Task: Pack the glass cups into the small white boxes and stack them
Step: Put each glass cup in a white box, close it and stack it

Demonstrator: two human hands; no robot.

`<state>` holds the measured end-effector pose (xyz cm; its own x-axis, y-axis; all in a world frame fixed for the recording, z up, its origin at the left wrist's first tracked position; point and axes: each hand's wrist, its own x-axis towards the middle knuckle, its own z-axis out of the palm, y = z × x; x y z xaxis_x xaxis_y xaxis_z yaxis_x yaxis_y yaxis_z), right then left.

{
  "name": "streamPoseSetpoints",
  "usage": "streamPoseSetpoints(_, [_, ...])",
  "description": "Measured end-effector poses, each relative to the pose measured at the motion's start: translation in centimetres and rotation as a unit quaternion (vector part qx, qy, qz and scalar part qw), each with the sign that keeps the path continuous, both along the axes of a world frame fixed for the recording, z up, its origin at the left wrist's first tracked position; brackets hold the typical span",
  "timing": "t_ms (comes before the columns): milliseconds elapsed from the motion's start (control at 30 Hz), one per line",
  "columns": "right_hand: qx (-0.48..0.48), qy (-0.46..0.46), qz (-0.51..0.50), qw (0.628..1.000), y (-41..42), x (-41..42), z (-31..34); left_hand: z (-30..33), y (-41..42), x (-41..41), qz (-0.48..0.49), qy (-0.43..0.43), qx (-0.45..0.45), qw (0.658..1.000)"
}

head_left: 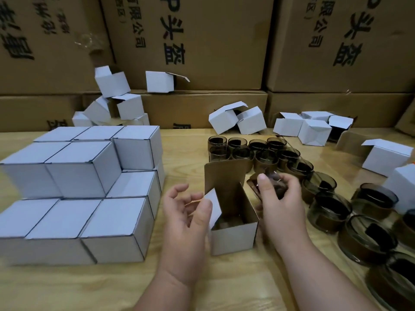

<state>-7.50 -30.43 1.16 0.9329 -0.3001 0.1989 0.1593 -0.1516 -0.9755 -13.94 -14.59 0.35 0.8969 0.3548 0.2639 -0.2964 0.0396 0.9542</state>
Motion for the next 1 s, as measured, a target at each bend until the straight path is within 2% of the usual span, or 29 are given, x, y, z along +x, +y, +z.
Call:
streamPoseSetpoints(200, [0.119,0.017,-0.012,0.993,-0.5,-0.3,0.7,-0.8,0.2,0.2,-0.064,0.007,0.092,0.994])
streamPoseSetpoints(333, [0.216,0.025,-0.021,0.976,-1.0,-0.6,1.2,-0.3,-0.3,0.9,-0.037,-0.006,0.087,0.995])
streamPoseSetpoints(467, [0.298,-0.047,0.014,0.953,-1.9,-1.3,2.3,0.0,-0.9,0.9,-0.033,-0.004,0.091,0.995])
streamPoseSetpoints(633, [0.283,-0.152,0.087,0.943,-1.3,-3.1,4.1,-0.2,-0.9,0.9,-0.041,-0.004,0.144,0.989])
streamPoseSetpoints(767, [0.234,-0.199,0.08,0.948,0.1,-4.0,4.4,-0.1,-1.0,0.8,-0.033,-0.026,0.179,0.983])
streamPoseSetpoints(833, [0.259,-0.176,0.055,0.948,0.4,-3.9,4.1,-0.1,-1.0,0.7,-0.039,-0.025,0.17,0.984])
streamPoseSetpoints(900, [0.327,-0.093,0.024,0.94,0.2,-3.3,3.8,-0.1,-1.0,0.6,-0.04,-0.027,0.167,0.985])
streamPoseSetpoints(1000, [0.435,0.035,-0.012,0.9,-0.9,-2.3,3.6,0.0,-1.1,0.5,-0.046,-0.036,0.16,0.985])
